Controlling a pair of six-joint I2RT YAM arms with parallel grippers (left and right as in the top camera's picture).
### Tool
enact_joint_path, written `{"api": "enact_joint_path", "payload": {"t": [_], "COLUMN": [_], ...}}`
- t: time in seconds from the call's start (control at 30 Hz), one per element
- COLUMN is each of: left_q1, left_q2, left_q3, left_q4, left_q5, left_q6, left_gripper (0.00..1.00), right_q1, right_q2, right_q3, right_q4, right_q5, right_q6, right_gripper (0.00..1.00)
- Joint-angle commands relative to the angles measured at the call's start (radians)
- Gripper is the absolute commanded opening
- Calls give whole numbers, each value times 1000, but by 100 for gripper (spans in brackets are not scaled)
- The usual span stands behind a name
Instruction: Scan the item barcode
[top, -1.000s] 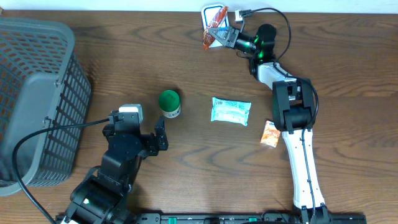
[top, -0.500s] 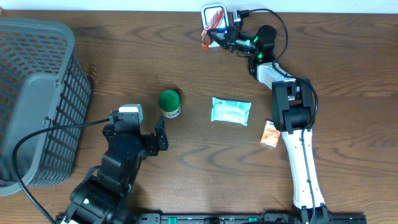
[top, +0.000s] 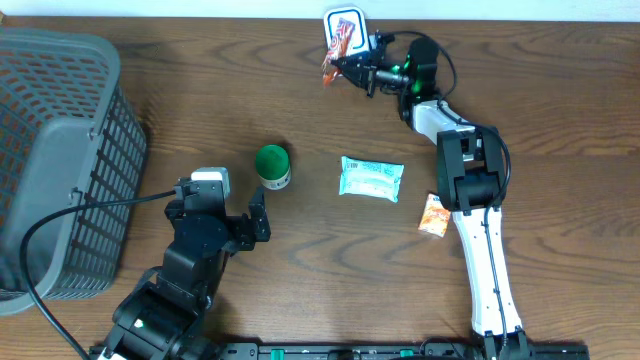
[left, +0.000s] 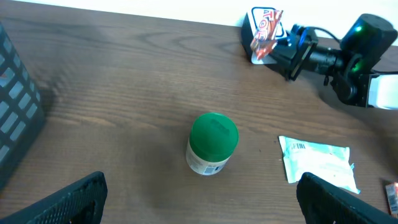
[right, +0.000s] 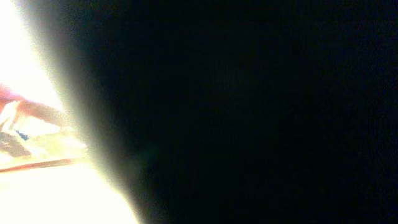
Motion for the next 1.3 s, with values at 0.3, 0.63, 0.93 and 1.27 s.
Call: {"api": "enact_joint_path", "payload": {"t": [0.3, 0.63, 0.93, 1.27], "left_q1": [4, 4, 4, 4], "left_q2": [-1, -1, -1, -1], "left_q3": [2, 2, 2, 2], "left_q4": [3, 3, 3, 3], "left_q5": [-14, -14, -14, -14], "left_q6": [13, 13, 13, 13], "left_gripper": [98, 98, 98, 98], "right_q1": [-82, -110, -98, 77], "right_q2": [-2, -208, -606, -1016], "right_q3": [11, 11, 10, 11], "right_q4": [365, 430, 227, -1252], "right_q5": [-19, -85, -47, 857], "right_q6": [351, 351, 161, -1101], "right_gripper": [2, 2, 2, 1]}}
